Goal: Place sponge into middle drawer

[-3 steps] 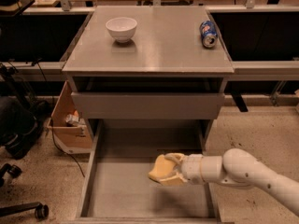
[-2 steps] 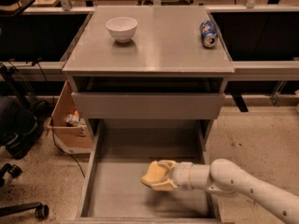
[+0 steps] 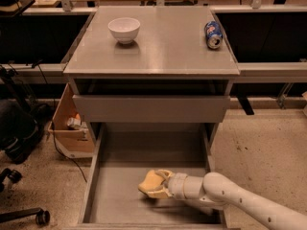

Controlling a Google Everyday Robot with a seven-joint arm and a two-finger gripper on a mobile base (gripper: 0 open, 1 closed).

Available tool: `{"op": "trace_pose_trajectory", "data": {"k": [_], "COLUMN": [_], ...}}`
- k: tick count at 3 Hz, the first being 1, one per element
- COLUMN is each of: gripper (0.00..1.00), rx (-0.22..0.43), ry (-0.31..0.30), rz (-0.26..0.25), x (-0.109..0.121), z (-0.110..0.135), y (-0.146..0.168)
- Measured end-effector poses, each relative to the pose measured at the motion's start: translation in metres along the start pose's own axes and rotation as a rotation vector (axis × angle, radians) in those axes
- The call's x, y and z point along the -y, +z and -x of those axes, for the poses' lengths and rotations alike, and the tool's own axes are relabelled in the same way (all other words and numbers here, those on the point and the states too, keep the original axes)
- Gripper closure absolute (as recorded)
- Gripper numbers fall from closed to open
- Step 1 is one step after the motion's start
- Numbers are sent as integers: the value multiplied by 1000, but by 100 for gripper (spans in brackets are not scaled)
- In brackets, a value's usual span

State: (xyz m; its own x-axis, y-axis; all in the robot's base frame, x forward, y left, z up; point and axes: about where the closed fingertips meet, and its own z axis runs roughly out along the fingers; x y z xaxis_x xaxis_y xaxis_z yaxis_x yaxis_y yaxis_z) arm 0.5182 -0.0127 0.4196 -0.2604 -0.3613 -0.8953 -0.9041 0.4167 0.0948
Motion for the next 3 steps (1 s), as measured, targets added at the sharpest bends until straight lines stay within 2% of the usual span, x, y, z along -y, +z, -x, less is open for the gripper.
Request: {"op": "trace_pose_trajectory", "data": {"k": [1, 2, 3], "gripper": [100, 83, 59], "rx": [13, 11, 10], "ry": [6, -9, -14], "rz": [-4, -4, -3], "x": [3, 4, 3], "z": [-13, -18, -18], "y": [19, 27, 28]}}
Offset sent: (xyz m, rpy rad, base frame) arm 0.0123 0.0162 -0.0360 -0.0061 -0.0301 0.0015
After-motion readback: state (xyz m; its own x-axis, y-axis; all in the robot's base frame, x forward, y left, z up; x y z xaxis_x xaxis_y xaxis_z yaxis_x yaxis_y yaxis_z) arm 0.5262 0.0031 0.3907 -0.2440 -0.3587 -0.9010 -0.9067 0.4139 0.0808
